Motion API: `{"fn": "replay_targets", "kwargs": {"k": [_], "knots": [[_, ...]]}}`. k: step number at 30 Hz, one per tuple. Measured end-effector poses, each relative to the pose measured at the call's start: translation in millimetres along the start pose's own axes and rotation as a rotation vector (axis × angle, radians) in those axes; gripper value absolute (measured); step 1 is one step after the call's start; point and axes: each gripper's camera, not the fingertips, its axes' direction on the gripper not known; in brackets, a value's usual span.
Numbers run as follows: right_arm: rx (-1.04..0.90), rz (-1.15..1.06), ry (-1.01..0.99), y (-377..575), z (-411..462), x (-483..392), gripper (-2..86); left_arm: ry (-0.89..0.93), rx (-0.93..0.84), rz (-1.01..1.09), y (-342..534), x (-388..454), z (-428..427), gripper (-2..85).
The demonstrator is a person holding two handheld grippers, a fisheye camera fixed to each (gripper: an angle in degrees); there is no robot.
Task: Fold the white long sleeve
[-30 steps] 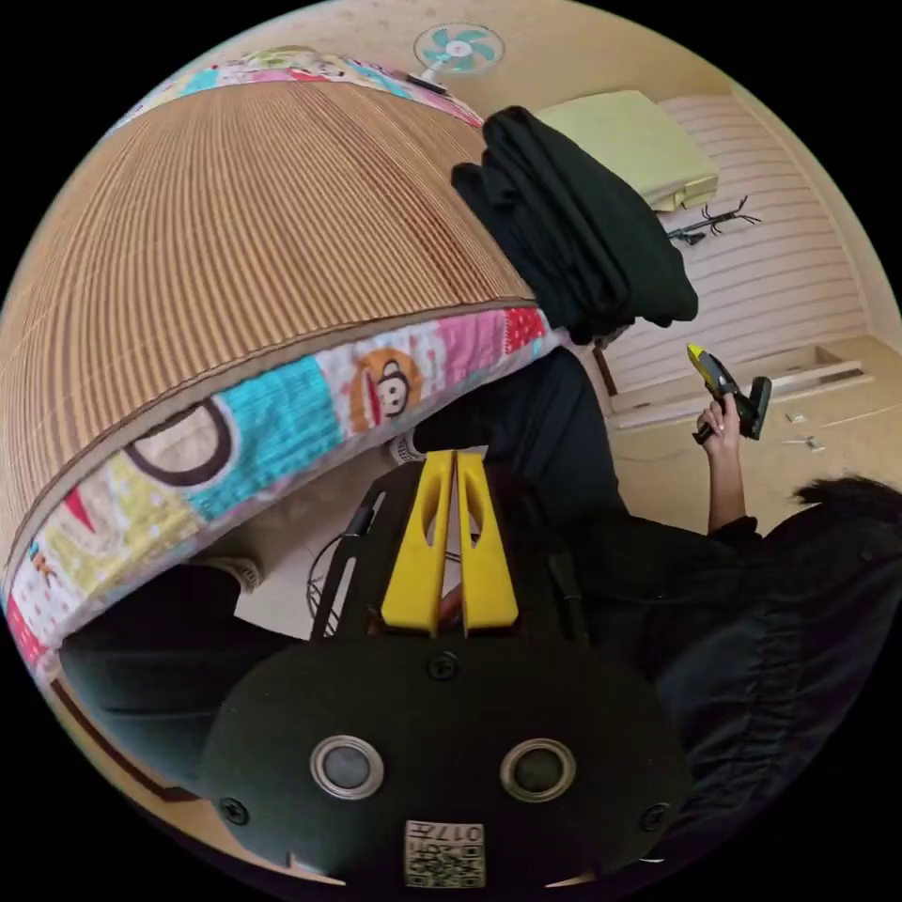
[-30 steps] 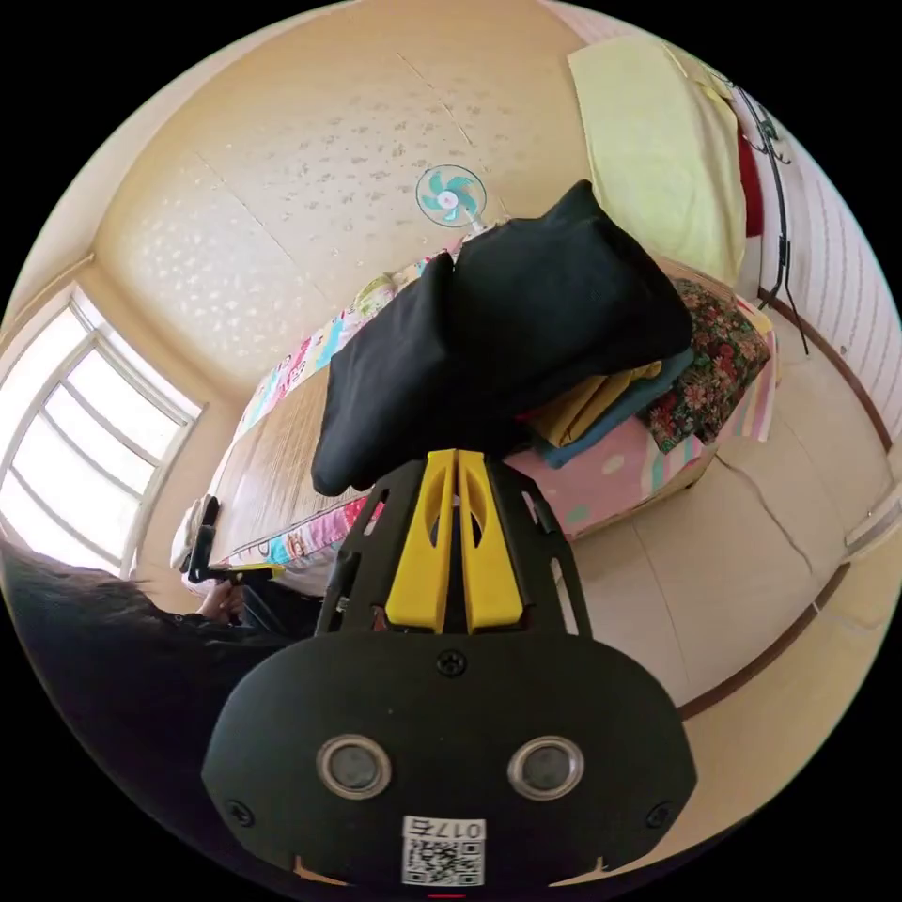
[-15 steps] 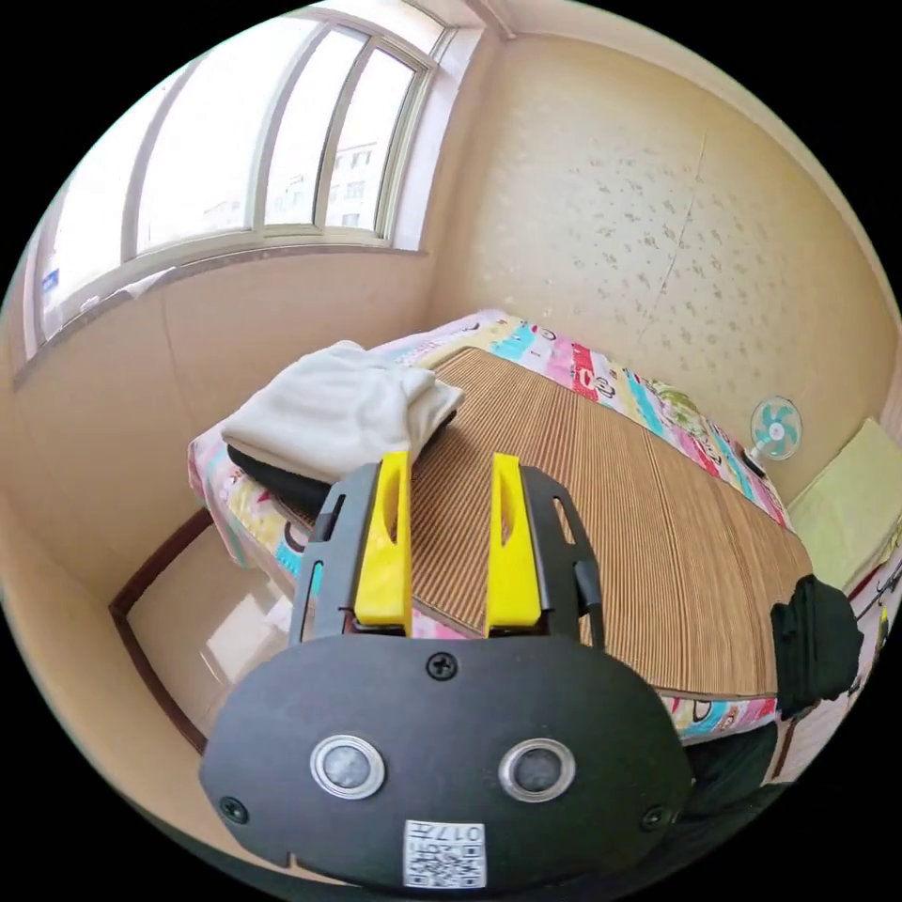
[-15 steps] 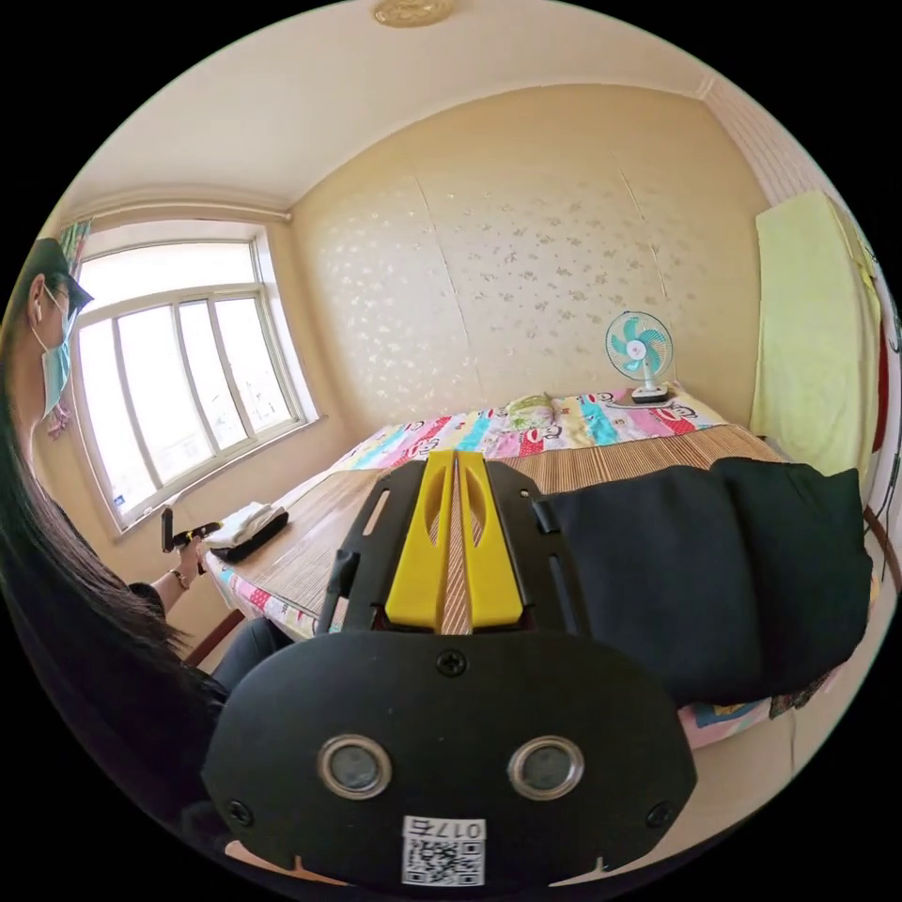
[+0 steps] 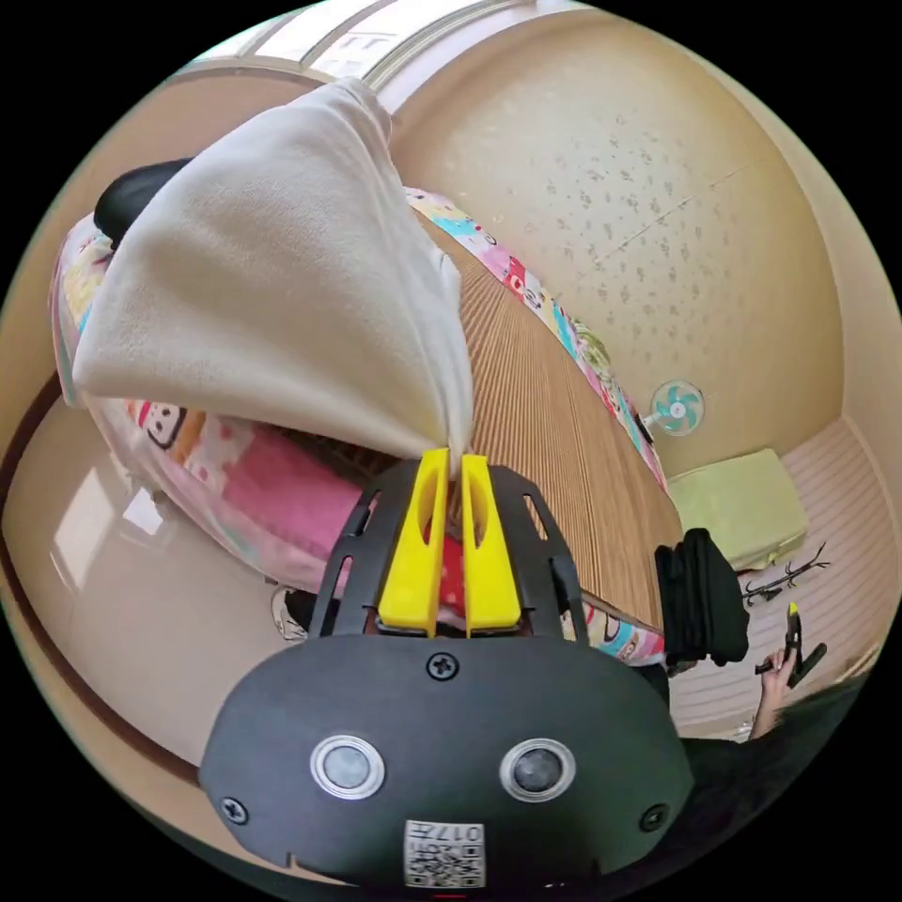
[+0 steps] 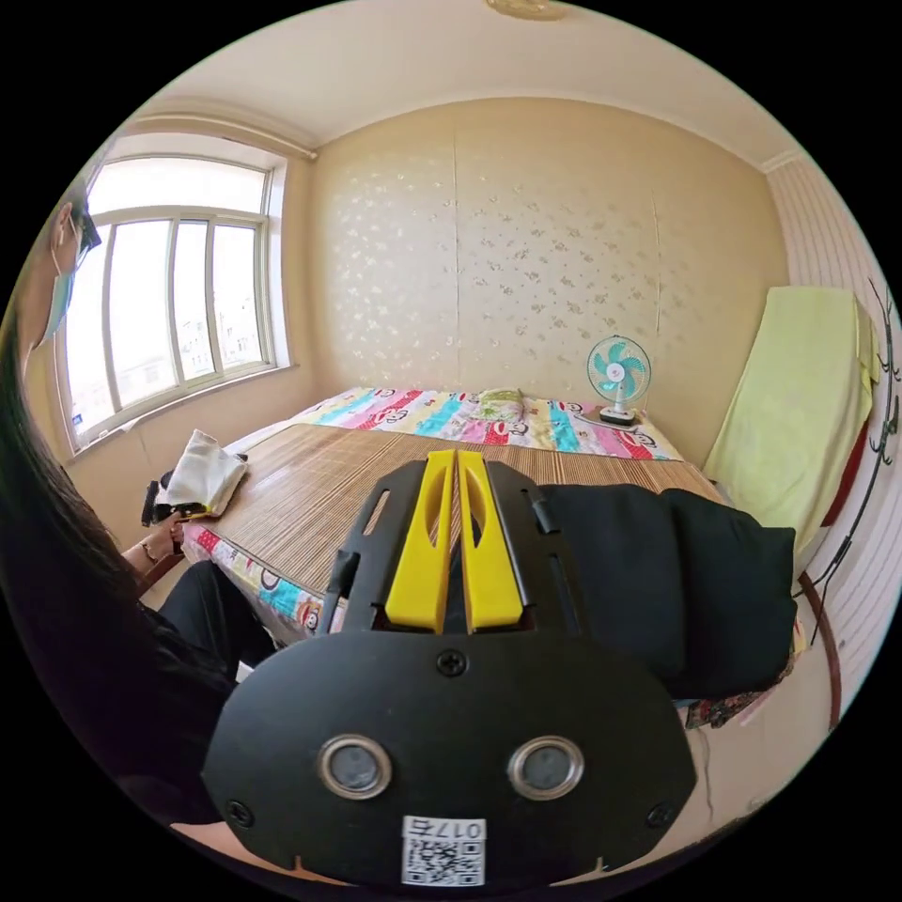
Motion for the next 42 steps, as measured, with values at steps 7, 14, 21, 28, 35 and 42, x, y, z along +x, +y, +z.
{"fn": "replay_targets", "kwargs": {"k": [7, 14, 21, 28, 35, 42], "knots": [[-0.152, -0.146, -0.179, 5.9, 71.5, -29.2, 0.6, 0.023, 0.114, 0.082, 107.6, 91.7, -84.4, 9.1], [-0.157, -0.109, -0.325, 35.3, 80.5, -26.9, 0.5, -0.238, 0.284, 0.125, 14.5, 180.3, -101.5, 11.5], [-0.136, -0.060, -0.251, 68.4, 26.2, 10.1, 0.5, -0.581, -0.131, -0.226, -44.4, 110.4, 56.9, 14.6], [-0.079, -0.018, -0.167, 119.0, -38.2, 53.9, 0.7, 0.133, 0.145, -0.050, 95.5, 139.2, -89.9, 4.1], [0.058, -0.082, -0.393, 106.4, -28.6, 80.4, 2.0, 1.025, 0.390, 0.528, 166.6, 174.1, -315.3, 3.9], [0.166, -0.050, -0.914, 45.6, 25.0, 25.1, 13.1, 1.604, 0.334, 0.593, 180.9, 226.1, -339.5, 3.9]]}}
